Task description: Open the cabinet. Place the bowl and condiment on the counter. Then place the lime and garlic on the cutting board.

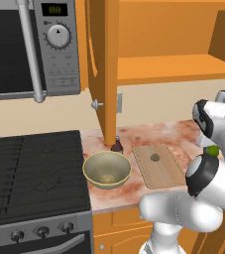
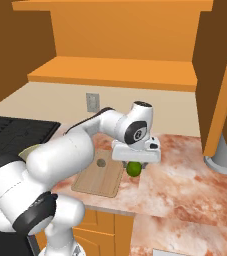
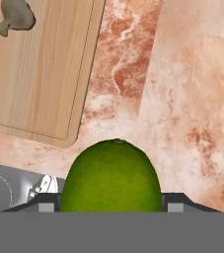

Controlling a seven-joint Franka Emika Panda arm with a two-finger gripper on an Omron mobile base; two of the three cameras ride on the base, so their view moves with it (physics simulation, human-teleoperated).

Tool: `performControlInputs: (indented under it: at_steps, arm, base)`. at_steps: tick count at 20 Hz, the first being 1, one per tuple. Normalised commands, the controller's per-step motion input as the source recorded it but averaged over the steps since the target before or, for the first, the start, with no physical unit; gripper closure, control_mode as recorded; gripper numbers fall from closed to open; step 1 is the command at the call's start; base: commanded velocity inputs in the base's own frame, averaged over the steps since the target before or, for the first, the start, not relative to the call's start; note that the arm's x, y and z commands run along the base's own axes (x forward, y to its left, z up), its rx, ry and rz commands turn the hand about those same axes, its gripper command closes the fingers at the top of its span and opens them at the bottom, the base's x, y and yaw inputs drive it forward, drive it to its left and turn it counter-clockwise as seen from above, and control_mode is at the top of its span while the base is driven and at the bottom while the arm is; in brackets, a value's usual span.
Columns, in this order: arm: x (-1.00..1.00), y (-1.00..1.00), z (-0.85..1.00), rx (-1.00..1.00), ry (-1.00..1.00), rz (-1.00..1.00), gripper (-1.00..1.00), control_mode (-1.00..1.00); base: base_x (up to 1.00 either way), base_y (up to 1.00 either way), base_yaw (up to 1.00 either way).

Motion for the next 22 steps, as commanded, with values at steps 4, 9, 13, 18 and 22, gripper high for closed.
performControlInputs:
  at_steps: [4,9,13,18,22]
  arm:
    - [-0.11,0.06,0.31,0.01,0.0,0.0,1.0,-1.0]
    - [-0.06,0.16,0.19,0.04,0.0,0.0,1.0,-1.0]
    - [-0.03,0.26,0.08,0.07,0.0,0.02,1.0,-1.0]
    - [-0.01,0.27,0.0,0.09,0.0,0.02,1.0,-1.0]
    - [0.0,0.3,0.0,0.09,0.0,0.01,1.0,-1.0]
  base:
    - [0.0,0.0,0.0]
    - [0.0,0.0,0.0]
    - [0.0,0.0,0.0]
    - [0.0,0.0,0.0]
    - [0.0,0.0,0.0]
